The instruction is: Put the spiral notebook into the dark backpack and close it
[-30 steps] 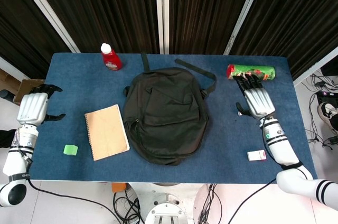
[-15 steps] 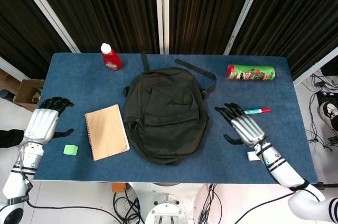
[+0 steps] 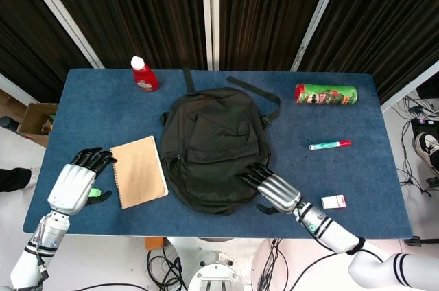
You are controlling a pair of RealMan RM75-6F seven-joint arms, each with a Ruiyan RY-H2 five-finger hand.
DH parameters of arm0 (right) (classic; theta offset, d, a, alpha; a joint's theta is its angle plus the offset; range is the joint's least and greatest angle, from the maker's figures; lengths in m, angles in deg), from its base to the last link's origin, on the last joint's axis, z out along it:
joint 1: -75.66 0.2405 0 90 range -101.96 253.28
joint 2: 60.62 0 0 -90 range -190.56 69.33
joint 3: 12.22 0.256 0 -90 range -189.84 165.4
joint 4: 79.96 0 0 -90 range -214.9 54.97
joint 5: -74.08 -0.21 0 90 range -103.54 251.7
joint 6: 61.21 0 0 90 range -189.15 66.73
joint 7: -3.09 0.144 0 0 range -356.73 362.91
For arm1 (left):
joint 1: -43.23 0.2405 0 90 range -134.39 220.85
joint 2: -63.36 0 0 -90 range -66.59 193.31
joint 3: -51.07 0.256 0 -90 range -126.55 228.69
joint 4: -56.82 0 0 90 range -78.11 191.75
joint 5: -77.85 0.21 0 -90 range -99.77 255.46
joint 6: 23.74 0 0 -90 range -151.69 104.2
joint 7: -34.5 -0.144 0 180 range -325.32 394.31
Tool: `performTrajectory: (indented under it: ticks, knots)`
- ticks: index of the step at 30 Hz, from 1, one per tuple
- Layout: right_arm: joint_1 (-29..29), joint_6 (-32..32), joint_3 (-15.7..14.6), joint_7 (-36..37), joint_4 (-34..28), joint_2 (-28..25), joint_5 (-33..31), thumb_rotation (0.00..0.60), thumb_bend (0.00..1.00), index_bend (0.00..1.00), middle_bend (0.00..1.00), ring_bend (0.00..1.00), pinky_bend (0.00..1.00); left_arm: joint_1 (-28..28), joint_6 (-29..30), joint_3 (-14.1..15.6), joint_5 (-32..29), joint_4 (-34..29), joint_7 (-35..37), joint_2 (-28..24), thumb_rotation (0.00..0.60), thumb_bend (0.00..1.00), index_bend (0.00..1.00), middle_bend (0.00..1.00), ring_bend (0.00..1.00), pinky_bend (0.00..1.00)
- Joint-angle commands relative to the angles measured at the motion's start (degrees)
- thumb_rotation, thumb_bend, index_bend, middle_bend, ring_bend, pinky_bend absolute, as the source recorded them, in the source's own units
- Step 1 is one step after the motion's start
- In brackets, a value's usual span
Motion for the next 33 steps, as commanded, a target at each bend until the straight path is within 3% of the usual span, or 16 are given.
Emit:
performTrajectory:
  ticks: [1,9,20,28,33]
  knots:
    - [1.30,-1.50,1.07,-2.17,0.54,1.67,-1.60,0.600,0.30,0.07,0.16,0.00,0.00,0.26,0.21,0.04,0.08,0.04,-0.07,-0.05,0.600,0.00,0.30,0.23,0.17,0.21]
    - [3.54,-3.78,2.94,-2.58,2.11,4.17,-5.23,0.600,0.34,0.10,0.18,0.00,0.00,1.03,0.63,-0.12,-0.33,0.59,0.30,-0.15,0.600,0.00,0.30,0.23,0.17,0.21]
    - [4.82,-2.09,3.63,-2.37,1.09,4.77,-5.39,0.600,0.53,0.16,0.23,0.00,0.00,1.87,1.45,-0.11,0.35,0.74,0.44,-0.47,0.600,0.00,0.30,0.23,0.17,0.21]
    - [6.23,-2.72,5.17,-2.07,0.41,5.62,-7.75,0.600,0.57,0.40,0.37,0.10,0.00,2.23,1.57,-0.17,0.47,1.13,0.84,-0.39,0.600,0.00,0.30,0.23,0.17,0.21]
    - [7.66,-4.39,7.95,-1.30,0.28,7.51,-12.62,0.600,0.50,0.57,0.50,0.21,0.01,2.10,1.07,-0.08,0.84,2.57,1.11,0.13,0.600,0.00,0.30,0.23,0.17,0.21]
